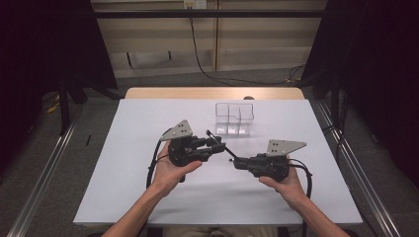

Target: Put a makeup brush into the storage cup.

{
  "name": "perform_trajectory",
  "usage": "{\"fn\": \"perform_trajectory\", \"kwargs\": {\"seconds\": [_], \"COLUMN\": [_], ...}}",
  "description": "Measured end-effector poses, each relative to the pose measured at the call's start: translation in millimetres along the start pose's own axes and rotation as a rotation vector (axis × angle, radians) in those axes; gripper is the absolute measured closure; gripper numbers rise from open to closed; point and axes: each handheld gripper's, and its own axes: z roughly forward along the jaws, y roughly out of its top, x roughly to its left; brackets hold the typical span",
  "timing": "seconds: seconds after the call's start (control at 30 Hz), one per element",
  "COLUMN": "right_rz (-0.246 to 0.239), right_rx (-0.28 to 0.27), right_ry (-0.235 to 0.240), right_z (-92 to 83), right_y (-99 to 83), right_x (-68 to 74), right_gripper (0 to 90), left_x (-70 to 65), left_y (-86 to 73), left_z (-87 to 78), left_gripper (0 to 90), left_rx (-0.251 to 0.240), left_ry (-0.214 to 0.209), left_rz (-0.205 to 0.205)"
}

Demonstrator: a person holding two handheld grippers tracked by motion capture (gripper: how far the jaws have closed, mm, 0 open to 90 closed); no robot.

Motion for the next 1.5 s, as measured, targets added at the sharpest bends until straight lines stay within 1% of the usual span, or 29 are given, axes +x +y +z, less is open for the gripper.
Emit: {"fn": "perform_trajectory", "kwargs": {"seconds": [0.17, 0.27, 0.37, 0.57, 0.63, 0.67, 0.7, 0.73, 0.77, 0.8, 0.87, 0.97, 1.07, 1.2, 1.23, 1.3, 1.4, 1.47, 1.5], "right_rz": [-0.010, -0.016, -0.022, -0.021, -0.021, -0.019, -0.016, -0.014, -0.012, -0.013, -0.012, -0.010, -0.007, -0.005, -0.004, 0.000, 0.004, 0.004, 0.006], "right_rx": [0.006, 0.011, 0.015, 0.019, 0.017, 0.016, 0.017, 0.015, 0.013, 0.012, 0.009, 0.007, 0.007, 0.001, 0.002, -0.001, -0.004, -0.007, -0.010], "right_ry": [0.003, 0.007, 0.010, 0.015, 0.017, 0.015, 0.015, 0.017, 0.016, 0.016, 0.018, 0.020, 0.021, 0.027, 0.027, 0.030, 0.038, 0.041, 0.041], "right_z": [1.1, 1.4, 2.8, 4.7, 5.3, 5.4, 5.8, 6.0, 5.8, 5.9, 5.8, 6.0, 6.1, 6.4, 6.6, 6.7, 6.6, 6.3, 6.2], "right_y": [-0.8, -1.2, -1.7, -2.4, -2.8, -2.6, -2.7, -3.3, -3.4, -3.1, -3.1, -3.2, -3.0, -2.4, -2.3, -2.2, -1.7, -1.5, -1.5], "right_x": [1.4, 2.0, 2.5, 2.6, 2.6, 2.4, 1.9, 1.5, 1.5, 1.6, 1.8, 1.9, 1.9, 2.2, 2.3, 2.3, 2.5, 2.7, 2.6], "right_gripper": [84.0, 84.0, 84.0, 83.8, 83.8, 83.6, 83.3, 83.2, 82.9, 82.8, 82.4, 81.4, 80.0, 75.8, 72.7, 71.8, 65.8, 59.1, 54.8], "left_x": [-1.3, -1.4, -0.4, -1.7, -3.3, -3.4, -2.8, -3.0, -3.1, -3.6, -4.9, -8.8, -12.9, -15.3, -15.5, -15.7, -15.6, -15.2, -15.4], "left_y": [-1.3, -0.5, -0.3, 0.9, 1.2, 1.7, 2.0, 1.8, 1.6, 1.8, 2.4, 4.1, 5.9, 7.0, 7.1, 7.4, 7.5, 7.3, 7.3], "left_z": [0.5, -0.6, -1.3, -1.7, -1.8, -1.6, -1.8, -1.9, -2.1, -2.5, -2.5, -2.8, -2.9, -3.0, -2.9, -2.8, -2.6, -2.6, -2.9], "left_gripper": [69.6, 73.3, 75.7, 79.0, 79.3, 79.4, 80.2, 80.5, 80.9, 81.4, 82.2, 83.4, 83.9, 83.9, 83.9, 83.9, 83.9, 84.0, 84.0], "left_rx": [-0.005, -0.012, -0.010, -0.018, -0.028, -0.024, -0.023, -0.027, -0.030, -0.033, -0.037, -0.033, -0.028, -0.027, -0.026, -0.025, -0.028, -0.027, -0.025], "left_ry": [-0.019, -0.041, -0.062, -0.082, -0.070, -0.075, -0.085, -0.084, -0.093, -0.093, -0.107, -0.120, -0.118, -0.116, -0.116, -0.117, -0.114, -0.118, -0.112], "left_rz": [-0.022, -0.046, -0.056, -0.071, -0.058, -0.054, -0.058, -0.063, -0.069, -0.068, -0.067, -0.052, -0.028, -0.012, -0.011, -0.010, -0.013, -0.017, -0.018]}}
